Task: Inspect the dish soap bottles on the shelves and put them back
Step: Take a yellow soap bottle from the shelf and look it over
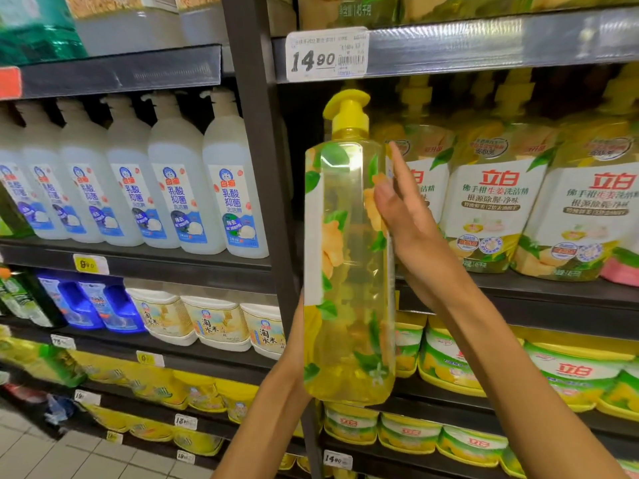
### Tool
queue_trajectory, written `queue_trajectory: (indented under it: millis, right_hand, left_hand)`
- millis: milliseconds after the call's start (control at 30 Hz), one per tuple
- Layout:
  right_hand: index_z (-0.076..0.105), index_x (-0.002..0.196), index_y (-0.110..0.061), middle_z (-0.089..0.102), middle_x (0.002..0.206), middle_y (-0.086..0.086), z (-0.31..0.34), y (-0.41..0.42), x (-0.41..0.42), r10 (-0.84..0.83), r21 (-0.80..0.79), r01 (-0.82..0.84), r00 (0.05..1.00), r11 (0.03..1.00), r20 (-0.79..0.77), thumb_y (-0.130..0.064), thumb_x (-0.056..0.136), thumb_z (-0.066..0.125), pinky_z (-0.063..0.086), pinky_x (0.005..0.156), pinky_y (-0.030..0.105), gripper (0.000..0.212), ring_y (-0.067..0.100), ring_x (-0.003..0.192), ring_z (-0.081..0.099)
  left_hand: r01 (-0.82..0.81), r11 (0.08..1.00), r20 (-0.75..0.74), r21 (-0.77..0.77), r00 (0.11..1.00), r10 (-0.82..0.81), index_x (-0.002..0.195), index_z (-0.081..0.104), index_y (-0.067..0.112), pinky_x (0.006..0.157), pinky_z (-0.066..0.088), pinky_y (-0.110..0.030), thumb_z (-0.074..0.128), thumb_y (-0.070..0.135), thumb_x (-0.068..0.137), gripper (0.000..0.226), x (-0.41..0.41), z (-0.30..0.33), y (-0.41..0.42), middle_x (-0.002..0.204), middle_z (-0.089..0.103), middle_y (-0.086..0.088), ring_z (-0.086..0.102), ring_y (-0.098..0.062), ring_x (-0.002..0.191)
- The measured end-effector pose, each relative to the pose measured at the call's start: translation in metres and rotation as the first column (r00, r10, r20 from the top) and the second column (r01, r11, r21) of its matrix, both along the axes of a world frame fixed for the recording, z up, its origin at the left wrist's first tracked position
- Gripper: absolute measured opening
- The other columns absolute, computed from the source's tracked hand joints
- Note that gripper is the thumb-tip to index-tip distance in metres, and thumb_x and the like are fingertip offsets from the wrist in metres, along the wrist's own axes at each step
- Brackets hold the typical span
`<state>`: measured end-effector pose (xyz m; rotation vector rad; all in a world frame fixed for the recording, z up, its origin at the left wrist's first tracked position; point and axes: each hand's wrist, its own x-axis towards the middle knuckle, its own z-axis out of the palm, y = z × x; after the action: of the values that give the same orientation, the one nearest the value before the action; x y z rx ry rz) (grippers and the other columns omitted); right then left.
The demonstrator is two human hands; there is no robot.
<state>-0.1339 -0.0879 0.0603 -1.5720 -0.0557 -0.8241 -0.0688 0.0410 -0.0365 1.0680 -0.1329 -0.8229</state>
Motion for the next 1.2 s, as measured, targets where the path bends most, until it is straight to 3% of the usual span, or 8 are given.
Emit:
queue_trajectory:
  millis: [100,167,233,467,700,900,1033,1200]
  right_hand:
    - [0.028,0.150,-0.041,0.044,0.147,-0.020,-0.001,-0.005,-0.006,-0.001,-0.026,-0.001,0.996,1.000,-0.089,-0.063,0.085,0.054,0.051,0.089,0.016,0.073,-0.007,0.127,0.048]
    - [0.038,0.139,-0.048,0.055,0.138,-0.021,-0.001,-0.001,-0.008,0.026,-0.003,-0.026,0.993,1.000,-0.117,-0.065,0.079,0.061,0.053,0.091,0.022,0.067,-0.002,0.123,0.054]
    - [0.042,0.131,-0.048,0.063,0.127,-0.017,-0.004,0.002,-0.003,-0.024,-0.022,0.022,0.993,1.000,-0.115,-0.063,0.070,0.070,0.055,0.091,0.027,0.069,0.003,0.115,0.062]
    - [0.054,0.134,-0.015,0.072,0.116,0.008,-0.009,-0.014,0.009,0.039,0.315,-0.016,0.997,0.949,-0.069,-0.041,0.080,0.063,0.059,0.083,0.036,0.060,0.024,0.106,0.069]
    - [0.080,0.090,-0.030,0.077,0.096,-0.002,-0.023,-0.026,0.009,0.199,0.490,-0.167,0.980,0.856,-0.013,-0.046,0.097,0.044,0.057,0.066,0.025,0.040,0.012,0.088,0.073]
    - [0.060,0.131,-0.023,0.066,0.127,0.008,-0.019,-0.033,0.017,0.243,0.466,-0.194,0.969,0.863,-0.047,-0.059,0.088,0.050,0.055,0.091,0.039,0.057,0.023,0.117,0.063]
    - [0.053,0.138,-0.019,0.071,0.112,0.005,-0.028,-0.027,0.028,0.191,0.547,-0.140,0.981,0.825,-0.036,-0.062,0.080,0.051,0.058,0.080,0.035,0.072,0.019,0.098,0.069]
    - [0.066,0.116,-0.024,0.075,0.108,0.004,-0.025,-0.029,0.030,0.151,0.488,-0.067,0.979,0.870,-0.136,-0.059,0.078,0.055,0.060,0.077,0.035,0.053,0.019,0.097,0.072]
  left_hand:
    - [0.105,0.971,0.091,-0.216,0.992,-0.087,0.096,0.065,0.009,0.057,0.058,-0.025,0.029,0.039,0.102,0.047,0.006,0.008,-0.011,0.073,0.074,-0.007,0.072,-0.012,0.065]
    - [0.171,0.953,0.130,-0.251,0.981,-0.142,0.125,0.059,0.026,0.095,0.051,-0.044,0.031,0.056,0.093,0.052,0.009,0.013,-0.008,0.118,0.069,-0.006,0.065,-0.022,0.110]
    - [0.252,0.929,0.174,-0.270,0.962,-0.211,0.132,0.054,0.028,0.105,0.043,-0.045,0.035,0.059,0.089,0.057,0.012,0.010,-0.003,0.133,0.060,-0.005,0.056,-0.023,0.124]
    - [0.257,0.966,0.456,0.029,0.856,-0.241,0.130,0.054,0.024,0.091,0.052,-0.029,0.070,0.057,0.073,0.068,0.008,0.009,0.013,0.121,0.068,0.002,0.063,-0.016,0.115]
    - [0.257,0.966,0.563,-0.035,0.803,-0.194,0.114,0.064,0.031,0.077,0.057,-0.023,0.074,0.045,0.066,0.051,-0.006,0.024,0.014,0.109,0.073,0.004,0.070,-0.014,0.101]
    - [-0.051,0.997,0.737,0.050,0.676,-0.002,0.110,0.059,0.028,0.068,0.057,-0.022,0.080,0.051,0.045,0.072,-0.010,0.039,0.016,0.097,0.074,0.010,0.071,-0.006,0.087]
    - [-0.246,0.958,0.834,0.148,0.551,0.012,0.113,0.051,0.043,0.073,0.058,-0.026,0.075,0.065,0.042,0.078,-0.018,0.033,0.015,0.097,0.067,0.025,0.065,0.005,0.088]
    - [-0.156,0.978,0.717,0.135,0.696,0.012,0.114,0.052,0.037,0.071,0.058,-0.023,0.079,0.059,0.044,0.079,-0.012,0.019,0.007,0.101,0.071,0.014,0.069,0.000,0.090]
